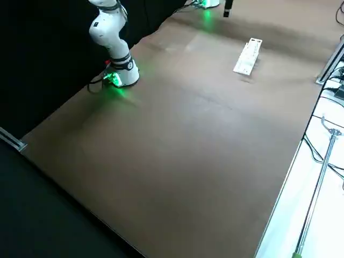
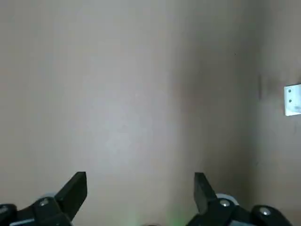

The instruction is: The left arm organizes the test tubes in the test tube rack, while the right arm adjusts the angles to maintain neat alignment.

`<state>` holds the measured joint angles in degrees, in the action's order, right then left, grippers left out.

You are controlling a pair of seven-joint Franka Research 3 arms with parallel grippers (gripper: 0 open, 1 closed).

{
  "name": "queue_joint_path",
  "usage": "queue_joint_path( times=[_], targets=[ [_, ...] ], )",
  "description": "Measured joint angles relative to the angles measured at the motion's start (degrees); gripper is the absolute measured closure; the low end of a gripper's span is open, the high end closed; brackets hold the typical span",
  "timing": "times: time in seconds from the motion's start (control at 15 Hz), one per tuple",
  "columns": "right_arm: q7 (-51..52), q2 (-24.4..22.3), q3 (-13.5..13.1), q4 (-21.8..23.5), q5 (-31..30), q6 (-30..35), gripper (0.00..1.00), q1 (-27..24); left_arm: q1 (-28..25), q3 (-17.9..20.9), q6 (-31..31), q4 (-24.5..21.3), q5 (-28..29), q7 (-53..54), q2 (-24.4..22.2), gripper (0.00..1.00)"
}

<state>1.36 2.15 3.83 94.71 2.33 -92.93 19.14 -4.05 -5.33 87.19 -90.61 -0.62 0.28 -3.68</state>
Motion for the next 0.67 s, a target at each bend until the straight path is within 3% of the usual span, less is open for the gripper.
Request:
queue_joint_path(
  times=[0.2,0.4,0.67],
  targets=[
    [-6.7,3.5,0.0,0.0,3.5,-5.3,0.00,3.3,0.0,0.0,0.0,0.0,0.0,-0.1,0.0,0.00],
    [-20.7,8.1,0.0,-0.6,4.0,-12.7,0.00,7.9,0.0,0.0,0.0,0.0,0.0,-0.2,0.0,0.00],
    [-37.4,17.0,0.0,-2.1,3.9,-27.9,0.01,14.2,0.0,0.0,0.0,0.0,0.0,-0.3,0.0,0.00]
  ],
)
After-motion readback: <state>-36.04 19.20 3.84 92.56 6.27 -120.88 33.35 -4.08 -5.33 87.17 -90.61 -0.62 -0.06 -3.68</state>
